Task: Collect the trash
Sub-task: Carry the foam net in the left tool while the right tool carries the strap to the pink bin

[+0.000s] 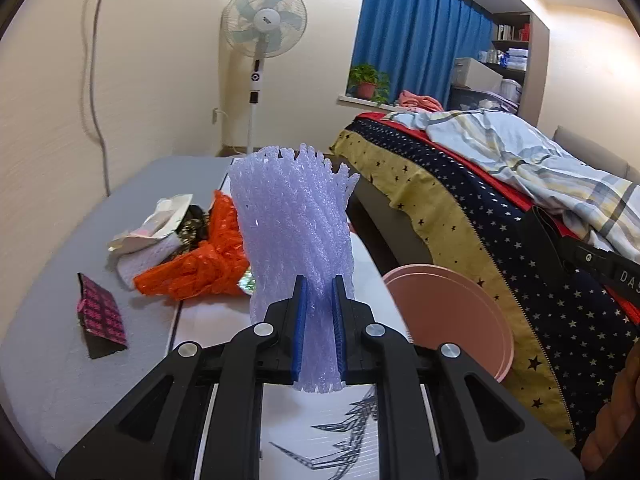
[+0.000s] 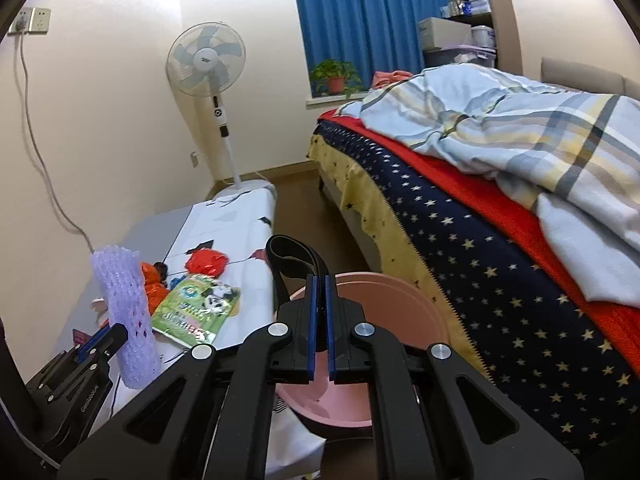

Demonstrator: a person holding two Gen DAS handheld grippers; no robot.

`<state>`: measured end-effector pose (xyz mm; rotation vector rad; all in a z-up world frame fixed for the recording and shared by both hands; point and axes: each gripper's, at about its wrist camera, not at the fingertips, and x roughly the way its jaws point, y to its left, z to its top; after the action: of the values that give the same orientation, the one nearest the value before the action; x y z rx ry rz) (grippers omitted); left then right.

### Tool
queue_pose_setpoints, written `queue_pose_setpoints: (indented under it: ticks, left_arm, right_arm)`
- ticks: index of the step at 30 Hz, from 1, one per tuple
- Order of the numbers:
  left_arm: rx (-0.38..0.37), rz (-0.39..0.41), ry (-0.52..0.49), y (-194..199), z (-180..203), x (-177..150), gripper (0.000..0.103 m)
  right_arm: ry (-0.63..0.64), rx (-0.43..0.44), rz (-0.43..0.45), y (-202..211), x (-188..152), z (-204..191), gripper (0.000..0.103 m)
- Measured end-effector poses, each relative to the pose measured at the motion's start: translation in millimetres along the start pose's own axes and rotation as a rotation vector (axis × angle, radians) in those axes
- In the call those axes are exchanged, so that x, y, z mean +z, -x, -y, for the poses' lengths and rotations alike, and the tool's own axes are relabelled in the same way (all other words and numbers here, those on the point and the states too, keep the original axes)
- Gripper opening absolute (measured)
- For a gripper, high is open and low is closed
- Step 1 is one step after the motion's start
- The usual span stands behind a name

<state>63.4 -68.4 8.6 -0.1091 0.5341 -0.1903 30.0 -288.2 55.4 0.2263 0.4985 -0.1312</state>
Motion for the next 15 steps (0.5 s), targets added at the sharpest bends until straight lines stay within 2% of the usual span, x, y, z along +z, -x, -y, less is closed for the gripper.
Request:
queue_pose_setpoints:
  ticks: [10,15]
  left_arm:
    - [-0.040,-0.007,-0.027,-7,18,2,0.013]
    - [-0.083,-0.023,-0.054,-16,29,5,0.013]
  right_arm:
    - [-0.007,-0.045,0.020,-6,0,11,0.004]
    - [-0.033,-0.070,0.023,-11,0,20,0.004]
